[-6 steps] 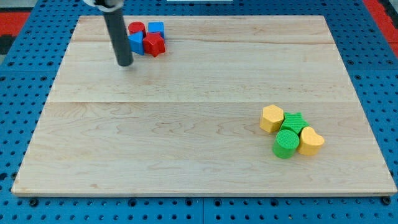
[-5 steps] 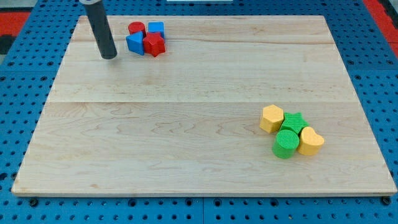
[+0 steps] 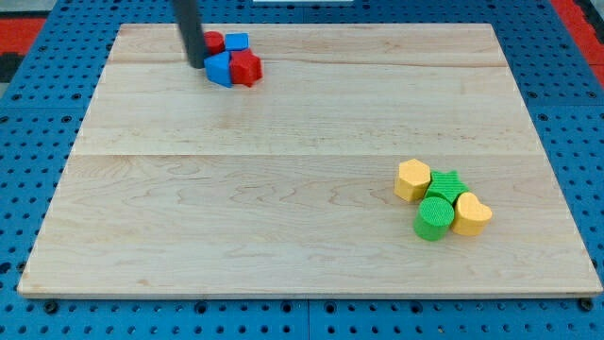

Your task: Move the red circle towards the top right of the board

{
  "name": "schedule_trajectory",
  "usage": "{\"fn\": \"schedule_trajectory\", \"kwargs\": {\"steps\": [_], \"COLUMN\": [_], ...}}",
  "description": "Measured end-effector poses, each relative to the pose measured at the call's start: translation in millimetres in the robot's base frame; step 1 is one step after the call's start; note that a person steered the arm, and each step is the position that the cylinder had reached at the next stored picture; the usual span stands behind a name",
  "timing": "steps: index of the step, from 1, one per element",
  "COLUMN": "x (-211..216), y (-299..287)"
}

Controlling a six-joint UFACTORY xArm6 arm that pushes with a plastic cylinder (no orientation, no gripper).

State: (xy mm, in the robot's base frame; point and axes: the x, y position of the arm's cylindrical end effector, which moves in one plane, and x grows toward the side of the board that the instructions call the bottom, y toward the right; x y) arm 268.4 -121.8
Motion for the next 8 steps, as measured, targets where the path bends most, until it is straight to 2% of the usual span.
{"fn": "schedule_trajectory", "kwargs": {"steps": [1, 2, 4, 6, 7, 8], "x": [-32, -46, -61, -77, -76, -76], "y": [-23, -48, 18, 10, 27, 116]}}
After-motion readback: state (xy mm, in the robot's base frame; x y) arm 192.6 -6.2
